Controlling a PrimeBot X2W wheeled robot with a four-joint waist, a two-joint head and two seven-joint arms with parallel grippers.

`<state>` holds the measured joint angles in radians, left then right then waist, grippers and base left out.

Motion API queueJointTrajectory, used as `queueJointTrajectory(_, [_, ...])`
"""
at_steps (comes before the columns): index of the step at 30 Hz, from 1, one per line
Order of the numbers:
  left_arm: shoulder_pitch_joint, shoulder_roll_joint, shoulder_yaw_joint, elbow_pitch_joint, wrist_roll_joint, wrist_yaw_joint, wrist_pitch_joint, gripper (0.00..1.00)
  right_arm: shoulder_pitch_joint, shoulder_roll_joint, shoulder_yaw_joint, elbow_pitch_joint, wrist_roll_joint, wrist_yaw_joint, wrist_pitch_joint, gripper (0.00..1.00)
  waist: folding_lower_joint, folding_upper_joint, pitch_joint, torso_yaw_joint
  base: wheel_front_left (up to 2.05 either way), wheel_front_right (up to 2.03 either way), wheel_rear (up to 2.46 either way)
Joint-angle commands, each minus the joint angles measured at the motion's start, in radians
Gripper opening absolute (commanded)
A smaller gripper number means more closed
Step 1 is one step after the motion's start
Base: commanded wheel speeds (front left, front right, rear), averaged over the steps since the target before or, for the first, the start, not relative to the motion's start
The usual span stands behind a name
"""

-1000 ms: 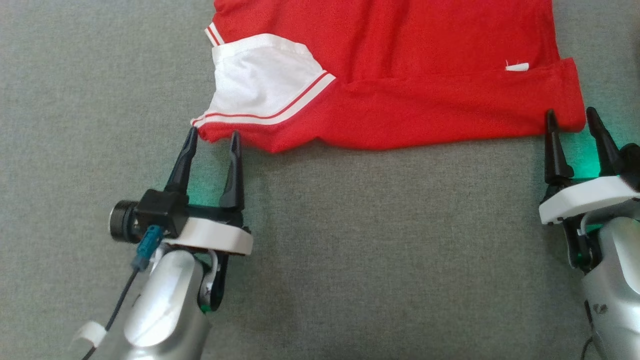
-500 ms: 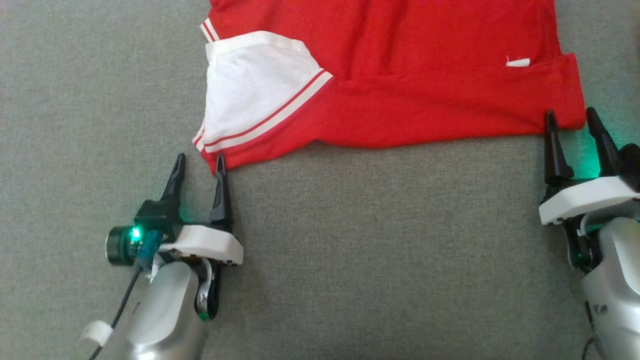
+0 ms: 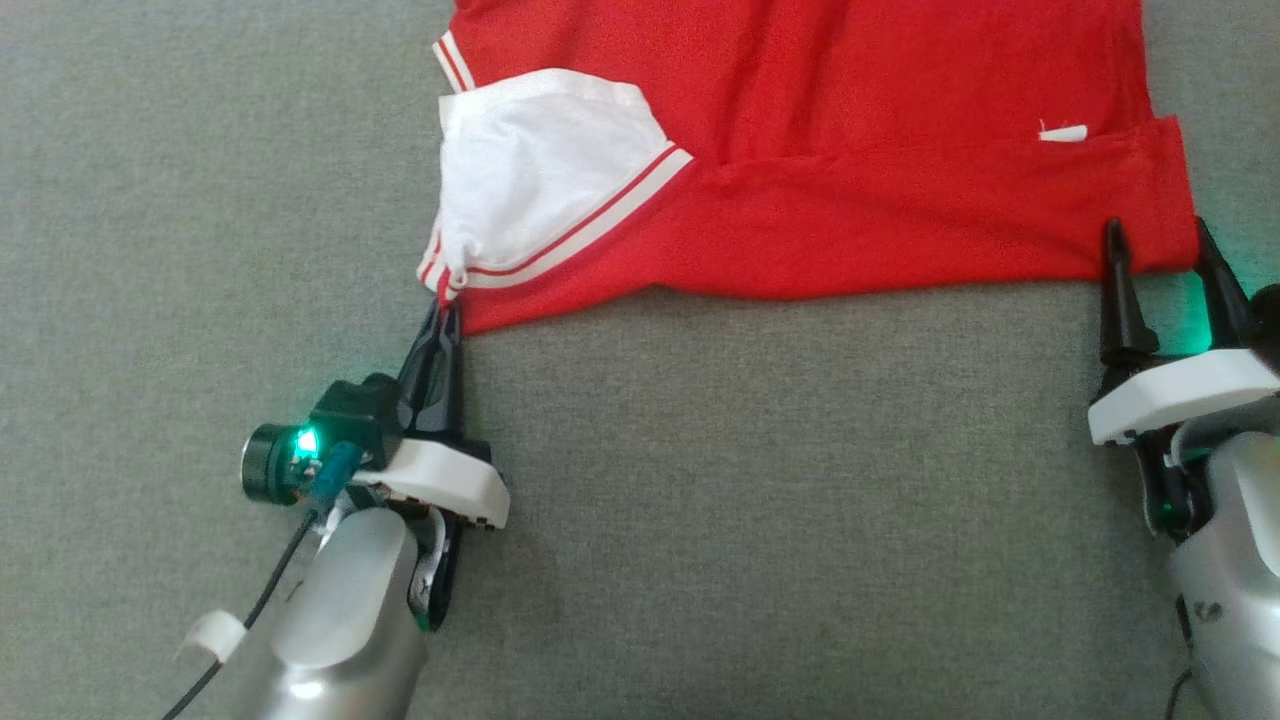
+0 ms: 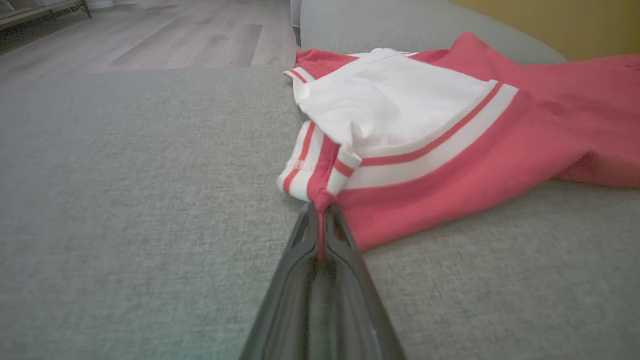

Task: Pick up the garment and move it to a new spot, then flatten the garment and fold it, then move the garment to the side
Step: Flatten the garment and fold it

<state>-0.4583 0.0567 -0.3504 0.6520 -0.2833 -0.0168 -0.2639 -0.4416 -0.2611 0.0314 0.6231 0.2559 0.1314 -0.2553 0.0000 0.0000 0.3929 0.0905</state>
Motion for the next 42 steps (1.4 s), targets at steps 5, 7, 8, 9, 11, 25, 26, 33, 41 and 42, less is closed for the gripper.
queueJointTrajectory(5, [0.001,0.049,0.009,-0.057,0.052,0.029,0.003,0.0,-0.025,-0.006,0.0,0.075,0.031,-0.001,0.004,1.0,0.0,0.0,-0.011,0.016,0.0,0.0,0.0])
queueJointTrajectory(7, [0.007,0.062,0.007,-0.079,0.067,0.037,0.003,0.0,-0.031,0.004,-0.003,0.117,0.056,-0.001,0.031,0.99,0.0,0.0,-0.015,0.02,0.0,0.0,0.0])
queueJointTrajectory(8, [0.01,0.067,0.008,-0.089,0.073,0.04,0.003,0.0,-0.033,0.006,0.001,0.132,0.067,-0.001,0.042,0.8,0.0,0.0,-0.017,0.02,0.0,0.0,0.0])
queueJointTrajectory(9, [0.015,0.073,0.007,-0.097,0.077,0.041,0.003,0.0,-0.033,0.006,0.008,0.142,0.075,-0.001,0.047,0.53,0.0,0.0,-0.021,0.021,0.0,0.0,0.0])
queueJointTrajectory(11, [0.027,0.083,0.006,-0.11,0.086,0.046,0.002,0.0,-0.029,0.002,0.024,0.155,0.092,-0.001,0.052,0.0,0.0,0.0,-0.031,0.02,0.0,0.0,0.0])
queueJointTrajectory(25, [0.233,0.173,-0.01,-0.248,0.102,0.059,0.012,0.0,0.159,-0.137,0.102,0.005,0.23,-0.001,0.082,0.0,0.0,0.0,-0.154,-0.01,0.0,0.0,0.0])
queueJointTrajectory(26, [0.257,0.179,-0.012,-0.264,0.1,0.061,0.019,0.0,0.186,-0.145,0.101,-0.017,0.231,-0.001,0.088,0.0,0.0,0.0,-0.16,-0.013,0.0,0.0,0.0])
queueJointTrajectory(33, [0.405,0.203,-0.022,-0.381,0.083,0.082,0.069,0.0,0.369,-0.17,0.046,-0.175,0.218,-0.001,0.13,0.0,0.0,0.0,-0.173,-0.026,0.0,0.0,0.0])
queueJointTrajectory(41, [0.529,0.21,-0.024,-0.519,0.063,0.122,0.109,0.0,0.542,-0.122,-0.053,-0.355,0.19,-0.001,0.197,1.0,0.0,0.0,-0.174,-0.034,0.0,0.0,0.0])
queueJointTrajectory(42, [0.533,0.211,-0.027,-0.525,0.062,0.123,0.119,0.0,0.55,-0.117,-0.062,-0.369,0.184,-0.001,0.198,1.0,0.0,0.0,-0.174,-0.035,0.0,0.0,0.0])
